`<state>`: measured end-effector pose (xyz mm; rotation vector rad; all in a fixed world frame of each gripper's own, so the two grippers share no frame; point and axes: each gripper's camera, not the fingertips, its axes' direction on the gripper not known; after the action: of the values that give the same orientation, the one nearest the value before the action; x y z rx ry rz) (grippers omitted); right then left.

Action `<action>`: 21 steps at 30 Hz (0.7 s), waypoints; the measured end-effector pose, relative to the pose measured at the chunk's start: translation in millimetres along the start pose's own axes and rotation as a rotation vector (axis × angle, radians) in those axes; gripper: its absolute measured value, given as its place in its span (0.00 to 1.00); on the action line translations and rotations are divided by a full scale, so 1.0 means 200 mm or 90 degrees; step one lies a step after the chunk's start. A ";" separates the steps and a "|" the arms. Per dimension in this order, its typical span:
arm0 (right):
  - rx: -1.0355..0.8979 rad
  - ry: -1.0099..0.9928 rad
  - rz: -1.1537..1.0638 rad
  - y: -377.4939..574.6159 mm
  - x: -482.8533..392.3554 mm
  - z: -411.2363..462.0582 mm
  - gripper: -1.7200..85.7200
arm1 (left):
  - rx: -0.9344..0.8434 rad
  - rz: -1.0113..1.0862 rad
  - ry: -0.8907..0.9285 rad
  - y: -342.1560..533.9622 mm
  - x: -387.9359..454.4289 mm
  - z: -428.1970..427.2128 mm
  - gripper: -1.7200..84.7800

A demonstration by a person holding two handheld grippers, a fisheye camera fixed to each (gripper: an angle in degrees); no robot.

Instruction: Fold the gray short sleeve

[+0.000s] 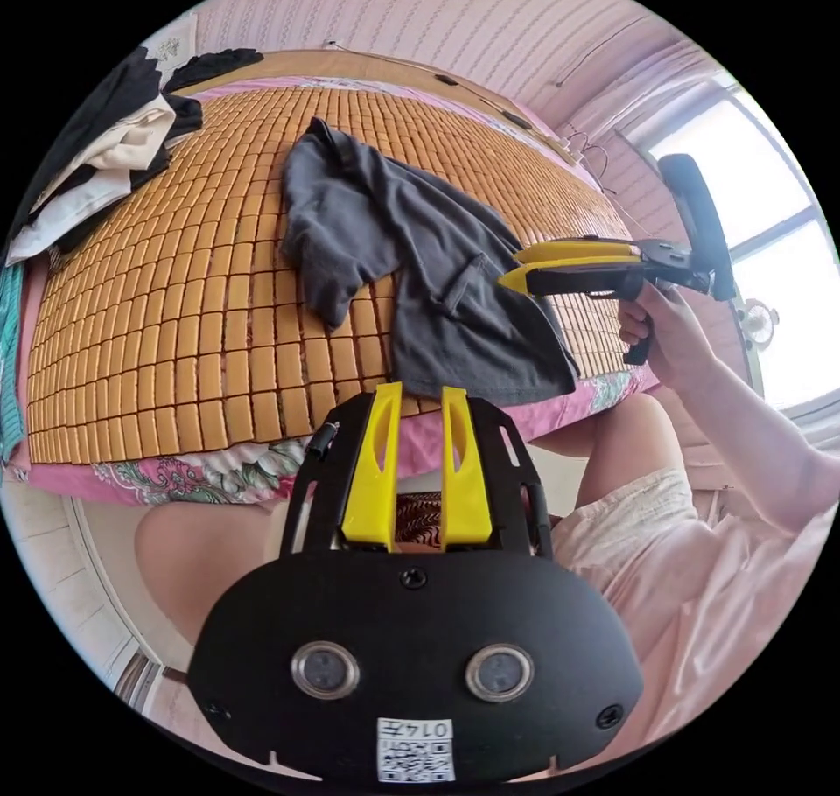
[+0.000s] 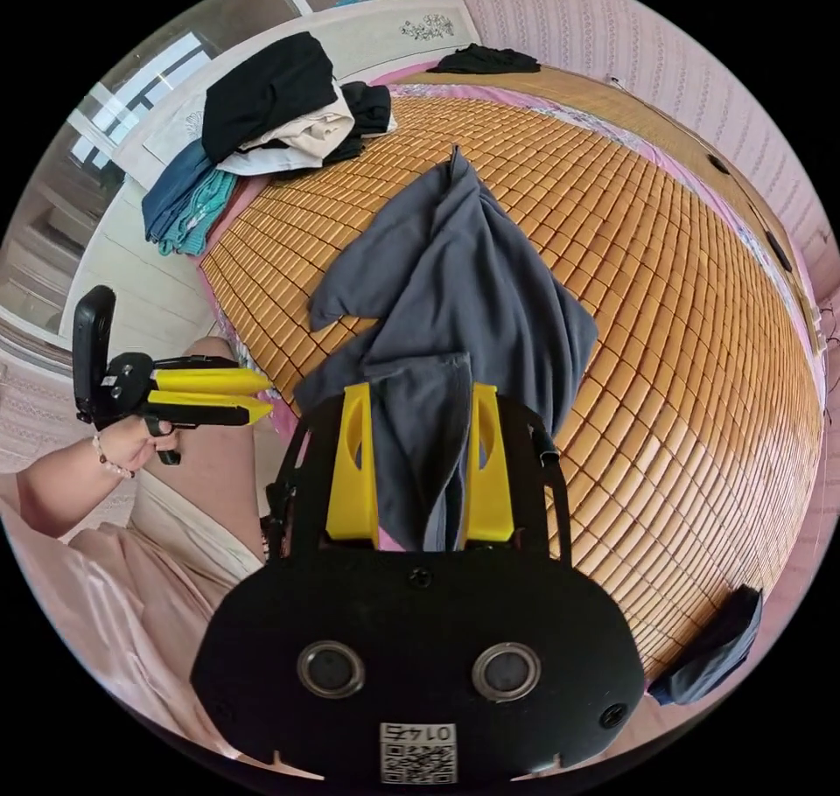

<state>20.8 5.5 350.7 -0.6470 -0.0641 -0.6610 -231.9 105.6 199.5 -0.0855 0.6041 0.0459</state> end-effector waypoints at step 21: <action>0.494 -0.154 0.198 1.45 0.94 -1.17 0.02 | 0.408 0.056 0.131 0.11 0.17 -1.18 0.01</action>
<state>308.3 -58.2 54.1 0.0231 -0.4150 -0.2146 -338.4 105.5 -15.2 0.5643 0.8026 -0.0734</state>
